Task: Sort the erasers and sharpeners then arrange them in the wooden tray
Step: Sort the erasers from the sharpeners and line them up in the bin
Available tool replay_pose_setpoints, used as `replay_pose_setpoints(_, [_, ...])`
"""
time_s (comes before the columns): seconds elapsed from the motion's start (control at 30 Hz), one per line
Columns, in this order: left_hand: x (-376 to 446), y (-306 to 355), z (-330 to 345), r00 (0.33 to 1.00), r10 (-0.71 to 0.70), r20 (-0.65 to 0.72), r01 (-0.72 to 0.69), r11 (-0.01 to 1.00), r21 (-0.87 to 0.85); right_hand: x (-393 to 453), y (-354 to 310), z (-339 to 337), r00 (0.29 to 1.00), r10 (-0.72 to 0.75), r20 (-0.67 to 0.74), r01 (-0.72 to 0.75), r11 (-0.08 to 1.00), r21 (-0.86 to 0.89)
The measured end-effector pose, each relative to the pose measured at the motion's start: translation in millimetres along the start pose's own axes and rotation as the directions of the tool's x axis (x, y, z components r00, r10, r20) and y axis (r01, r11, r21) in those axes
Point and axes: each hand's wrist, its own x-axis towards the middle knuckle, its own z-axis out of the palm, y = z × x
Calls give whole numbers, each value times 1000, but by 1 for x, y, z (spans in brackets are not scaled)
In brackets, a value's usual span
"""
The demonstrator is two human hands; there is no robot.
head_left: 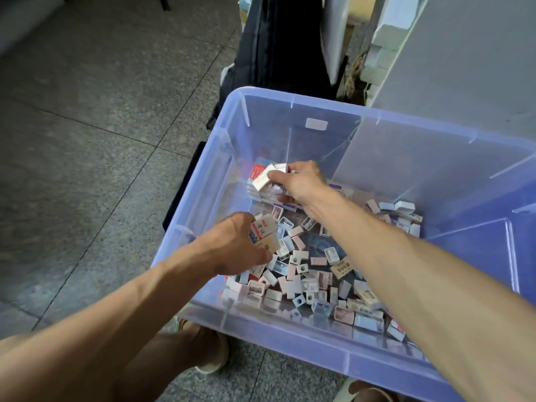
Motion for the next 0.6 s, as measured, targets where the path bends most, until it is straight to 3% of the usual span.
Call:
replay_pose_setpoints(0.2, [0,2,-2,1000,11,-3,-11,1000,-13,19,8,25,984,26,-174,-57,983,-175])
replay_pose_setpoints(0.33, [-2,3,-2,1000,12,-2,-12,998,-57,16,9,20,982,-26,-189,-27,961,-276])
replay_pose_setpoints(0.6, [-4,6,-4,1000,28,0,-28,996,-82,-2,6,3,999,3,-32,-4,1000,-19])
